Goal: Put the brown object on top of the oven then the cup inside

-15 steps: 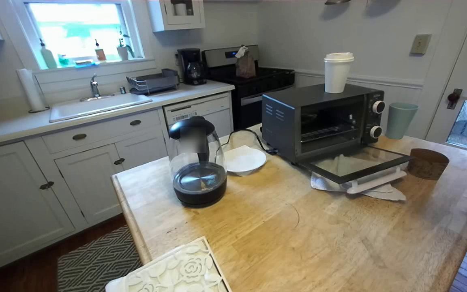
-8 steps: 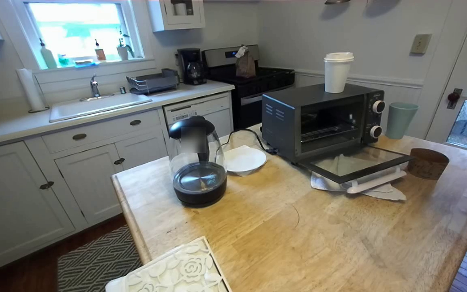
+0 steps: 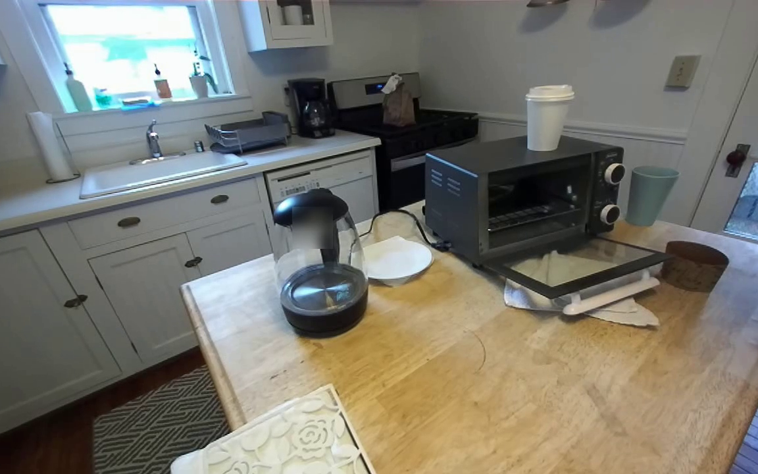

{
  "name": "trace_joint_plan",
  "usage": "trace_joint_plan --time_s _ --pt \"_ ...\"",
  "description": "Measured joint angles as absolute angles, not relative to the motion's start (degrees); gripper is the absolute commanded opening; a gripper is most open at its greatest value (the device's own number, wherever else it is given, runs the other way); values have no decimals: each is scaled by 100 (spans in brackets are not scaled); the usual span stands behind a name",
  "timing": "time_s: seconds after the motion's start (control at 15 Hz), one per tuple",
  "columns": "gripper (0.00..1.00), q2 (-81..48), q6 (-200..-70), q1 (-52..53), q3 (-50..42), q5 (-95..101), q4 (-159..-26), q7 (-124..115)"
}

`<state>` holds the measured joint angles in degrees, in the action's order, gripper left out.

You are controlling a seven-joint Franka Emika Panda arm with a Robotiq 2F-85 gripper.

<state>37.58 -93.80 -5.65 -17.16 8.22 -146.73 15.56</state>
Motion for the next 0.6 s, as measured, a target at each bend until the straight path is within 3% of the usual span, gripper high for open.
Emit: trace_joint_plan --time_s 0.2,0.6 --pt "100 3715 -9499 -577 -1665 819 -14685 1559" --pt "100 3506 -11482 -826 -1936 1875 -15160 2530"
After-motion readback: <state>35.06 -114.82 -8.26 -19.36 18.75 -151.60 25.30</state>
